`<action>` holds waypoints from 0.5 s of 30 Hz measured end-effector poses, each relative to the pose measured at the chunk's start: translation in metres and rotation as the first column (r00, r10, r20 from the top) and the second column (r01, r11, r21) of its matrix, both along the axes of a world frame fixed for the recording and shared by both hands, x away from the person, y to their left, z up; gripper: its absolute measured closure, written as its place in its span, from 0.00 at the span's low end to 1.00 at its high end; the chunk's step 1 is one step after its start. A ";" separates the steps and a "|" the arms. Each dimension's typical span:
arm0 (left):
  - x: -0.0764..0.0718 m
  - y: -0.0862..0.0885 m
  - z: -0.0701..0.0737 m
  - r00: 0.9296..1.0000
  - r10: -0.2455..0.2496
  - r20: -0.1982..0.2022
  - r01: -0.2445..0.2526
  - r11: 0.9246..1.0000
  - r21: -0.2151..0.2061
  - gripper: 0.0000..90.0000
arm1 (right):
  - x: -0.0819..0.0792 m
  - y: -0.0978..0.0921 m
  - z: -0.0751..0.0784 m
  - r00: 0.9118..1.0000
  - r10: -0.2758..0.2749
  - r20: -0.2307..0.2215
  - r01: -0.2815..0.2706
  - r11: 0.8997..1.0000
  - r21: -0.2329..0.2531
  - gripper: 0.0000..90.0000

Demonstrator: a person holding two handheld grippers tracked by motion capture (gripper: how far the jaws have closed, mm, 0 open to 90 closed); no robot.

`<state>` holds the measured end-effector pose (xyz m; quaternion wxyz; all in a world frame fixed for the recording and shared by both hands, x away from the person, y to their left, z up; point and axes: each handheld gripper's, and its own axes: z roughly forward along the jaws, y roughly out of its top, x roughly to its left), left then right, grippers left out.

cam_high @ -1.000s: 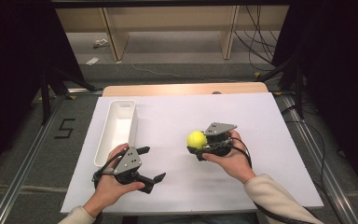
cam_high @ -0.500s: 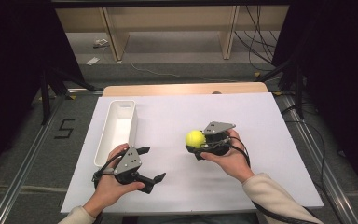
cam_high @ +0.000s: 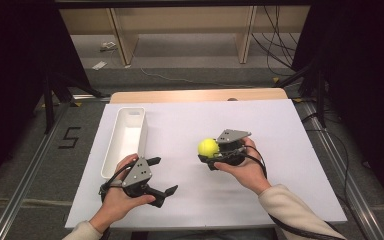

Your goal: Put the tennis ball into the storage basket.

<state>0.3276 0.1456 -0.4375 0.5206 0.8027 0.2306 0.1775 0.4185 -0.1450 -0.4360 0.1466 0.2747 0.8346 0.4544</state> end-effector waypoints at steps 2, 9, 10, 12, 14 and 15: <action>0.000 0.000 0.000 1.000 0.000 0.000 0.000 1.000 0.000 0.00 | 0.000 0.001 0.000 1.000 0.000 0.001 0.000 1.000 -0.003 0.30; 0.000 0.000 0.000 1.000 0.000 0.001 0.000 1.000 0.001 0.00 | 0.001 0.003 0.001 1.000 0.000 0.003 0.000 1.000 0.000 0.30; 0.000 0.000 0.000 1.000 0.000 0.000 0.000 1.000 0.000 0.00 | 0.001 0.003 0.001 1.000 -0.002 0.002 0.002 1.000 0.001 0.30; 0.000 0.000 0.000 1.000 0.000 0.001 0.000 1.000 0.001 0.00 | 0.002 0.004 0.001 1.000 0.000 0.004 0.000 1.000 0.004 0.30; 0.000 0.000 0.000 1.000 0.000 0.002 0.000 1.000 0.001 0.00 | 0.002 0.004 0.002 1.000 0.003 0.005 -0.003 1.000 0.006 0.30; 0.000 0.000 0.000 1.000 0.000 0.002 0.000 1.000 0.001 0.00 | 0.002 0.004 0.002 1.000 0.003 0.005 -0.003 1.000 0.007 0.30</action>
